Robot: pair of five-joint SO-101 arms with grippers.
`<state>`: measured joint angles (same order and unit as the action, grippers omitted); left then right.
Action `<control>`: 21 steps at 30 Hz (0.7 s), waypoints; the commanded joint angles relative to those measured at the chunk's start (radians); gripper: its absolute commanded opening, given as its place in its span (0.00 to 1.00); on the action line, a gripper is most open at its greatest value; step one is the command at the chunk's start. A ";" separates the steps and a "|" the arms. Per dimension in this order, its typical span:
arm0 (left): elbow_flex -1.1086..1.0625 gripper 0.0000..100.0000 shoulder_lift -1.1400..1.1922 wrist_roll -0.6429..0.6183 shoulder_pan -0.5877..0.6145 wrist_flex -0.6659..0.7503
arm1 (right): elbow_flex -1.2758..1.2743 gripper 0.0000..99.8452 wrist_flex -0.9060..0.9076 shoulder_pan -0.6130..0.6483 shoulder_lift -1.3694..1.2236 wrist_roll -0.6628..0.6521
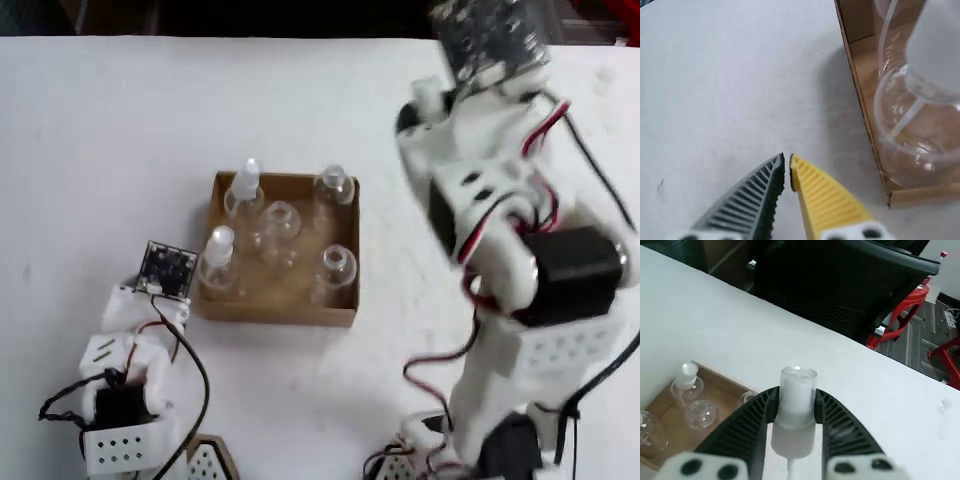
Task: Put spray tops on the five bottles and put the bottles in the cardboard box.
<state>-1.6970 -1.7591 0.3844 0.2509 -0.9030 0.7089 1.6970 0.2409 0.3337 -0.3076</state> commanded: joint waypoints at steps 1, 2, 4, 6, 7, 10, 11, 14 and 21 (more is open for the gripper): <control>0.002 0.02 -0.008 0.008 -0.012 -0.005 | -0.153 0.02 -0.156 0.073 0.097 0.014; 0.002 0.02 -0.008 0.008 -0.012 -0.005 | -0.186 0.02 -0.203 0.084 0.110 0.014; 0.002 0.02 -0.008 0.008 -0.012 -0.005 | -0.247 0.02 -0.286 0.113 0.128 0.018; 0.002 0.02 -0.008 0.008 -0.012 -0.005 | -0.305 0.02 -0.352 0.153 0.139 0.080; 0.002 0.02 -0.008 0.008 -0.012 -0.005 | -0.330 0.02 -0.386 0.173 0.142 0.124; 0.002 0.02 -0.008 0.008 -0.012 -0.005 | -0.388 0.02 -0.518 0.222 0.142 0.222; 0.002 0.02 -0.008 0.008 -0.012 -0.005 | -0.408 0.02 -0.568 0.237 0.142 0.242; 0.002 0.02 -0.008 0.008 -0.012 -0.005 | -0.499 0.02 -0.713 0.288 0.142 0.279; 0.002 0.02 -0.008 0.011 -0.012 -0.005 | -0.790 0.02 -0.987 0.412 0.272 0.279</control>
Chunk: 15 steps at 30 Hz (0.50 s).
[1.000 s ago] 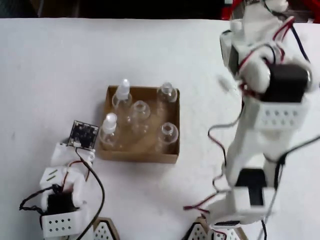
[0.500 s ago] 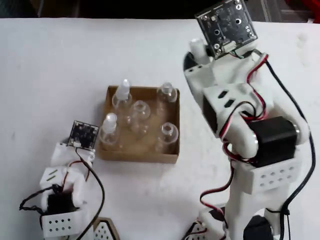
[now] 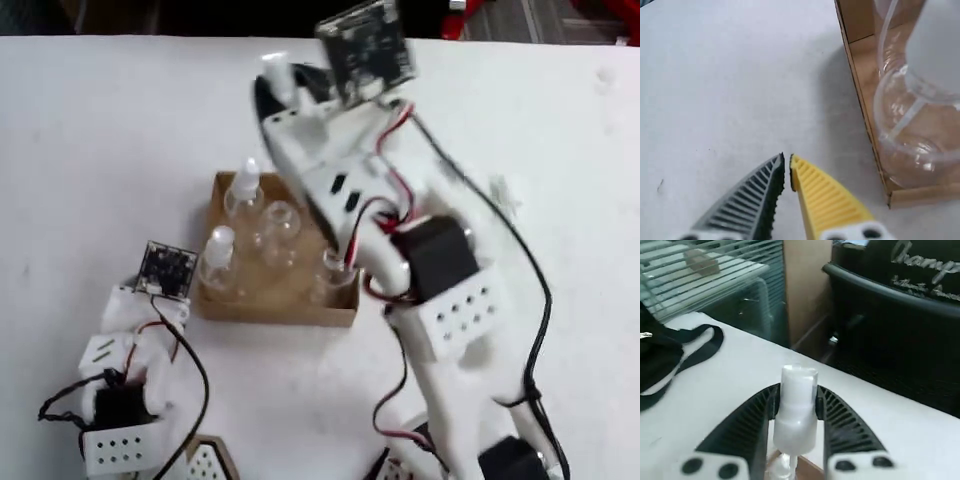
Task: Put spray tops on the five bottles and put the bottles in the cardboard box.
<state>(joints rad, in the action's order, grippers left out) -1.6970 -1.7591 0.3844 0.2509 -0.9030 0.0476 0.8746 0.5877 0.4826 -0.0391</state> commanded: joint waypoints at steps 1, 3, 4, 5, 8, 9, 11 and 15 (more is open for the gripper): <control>0.002 0.02 -0.008 0.011 -0.012 -0.005 | -0.189 0.02 -0.216 0.081 0.166 0.008; 0.002 0.02 -0.008 0.011 -0.012 -0.005 | -0.327 0.01 -0.349 0.094 0.242 0.006; 0.002 0.02 -0.008 0.011 -0.013 -0.005 | -0.397 0.01 -0.426 0.094 0.272 0.006; 0.002 0.02 -0.008 0.011 -0.013 -0.005 | -0.465 0.01 -0.504 0.093 0.292 0.005; 0.002 0.02 -0.008 0.009 -0.013 -0.005 | -0.624 0.01 -0.687 0.056 0.311 0.005; 0.002 0.02 -0.008 0.009 -0.013 -0.005 | -0.660 0.01 -0.722 0.042 0.312 0.005; 0.002 0.02 -0.008 0.009 -0.013 -0.005 | -0.724 0.01 -0.774 0.022 0.320 0.008; 0.002 0.02 -0.008 0.009 -0.013 -0.005 | -0.818 0.01 -0.875 0.001 0.318 0.012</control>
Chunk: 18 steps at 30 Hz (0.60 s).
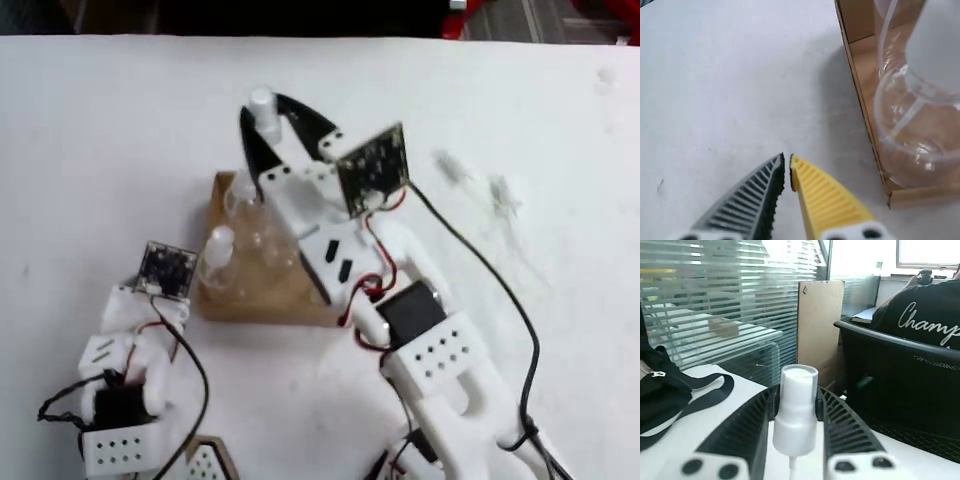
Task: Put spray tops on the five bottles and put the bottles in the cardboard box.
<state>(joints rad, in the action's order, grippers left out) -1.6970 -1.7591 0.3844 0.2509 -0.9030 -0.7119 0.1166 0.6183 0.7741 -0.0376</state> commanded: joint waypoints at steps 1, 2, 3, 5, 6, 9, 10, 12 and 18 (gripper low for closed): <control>0.002 0.02 -0.008 0.009 -0.013 -0.005 | -0.080 0.01 -0.143 -0.030 0.027 0.011; 0.002 0.02 -0.008 0.009 -0.013 -0.005 | -0.098 0.01 -0.163 -0.030 0.028 0.011; 0.002 0.02 -0.008 0.009 -0.013 -0.005 | -0.112 0.01 -0.182 -0.027 0.028 0.011; 0.002 0.02 -0.008 0.009 -0.013 -0.005 | -0.133 0.01 -0.206 -0.024 0.028 0.011; 0.002 0.02 -0.008 0.009 -0.013 -0.005 | -0.140 0.01 -0.219 -0.024 0.027 0.011; 0.002 0.02 -0.008 0.009 -0.013 -0.005 | -0.143 0.01 -0.232 -0.024 0.028 0.011; 0.002 0.02 -0.008 0.009 -0.013 -0.005 | -0.141 0.01 -0.232 -0.024 0.028 0.011; 0.002 0.02 -0.008 0.009 -0.013 -0.005 | -0.137 0.01 -0.232 -0.024 0.028 0.011; 0.002 0.02 -0.008 0.009 -0.013 -0.005 | -0.152 0.01 -0.228 -0.024 0.019 0.011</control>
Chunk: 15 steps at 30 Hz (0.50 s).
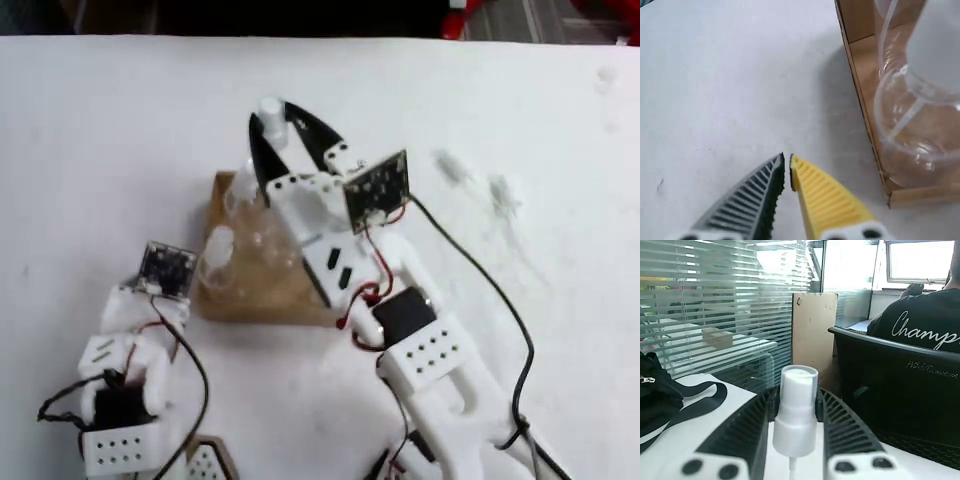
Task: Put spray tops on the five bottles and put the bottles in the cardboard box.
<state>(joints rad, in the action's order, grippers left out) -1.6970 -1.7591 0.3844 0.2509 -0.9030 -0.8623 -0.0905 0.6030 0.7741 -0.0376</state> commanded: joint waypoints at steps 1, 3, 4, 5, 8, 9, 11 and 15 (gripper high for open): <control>0.002 0.02 -0.008 0.009 -0.013 -0.005 | -0.017 0.01 -0.024 -0.010 0.021 0.011; 0.002 0.02 -0.008 0.011 -0.013 -0.005 | -0.049 0.01 -0.025 -0.010 0.027 0.011; 0.002 0.02 -0.008 0.011 -0.013 -0.005 | -0.064 0.01 -0.025 -0.010 0.028 0.011; 0.002 0.02 -0.008 0.011 -0.013 -0.005 | -0.080 0.01 -0.025 -0.008 0.028 0.011; 0.002 0.02 -0.008 0.011 -0.013 -0.005 | -0.118 0.01 -0.025 -0.010 0.022 0.011; 0.002 0.02 -0.008 0.011 -0.013 -0.005 | -0.129 0.01 -0.025 -0.010 0.019 0.011; 0.002 0.02 -0.008 0.011 -0.013 -0.005 | -0.157 0.01 -0.025 -0.012 0.019 0.011; 0.002 0.02 -0.008 0.011 -0.013 -0.005 | -0.209 0.01 -0.025 -0.008 0.018 0.011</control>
<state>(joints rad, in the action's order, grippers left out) -1.6970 -1.7591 0.3844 0.2509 -0.9030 -1.0556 -0.0921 0.6030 0.7756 -0.0376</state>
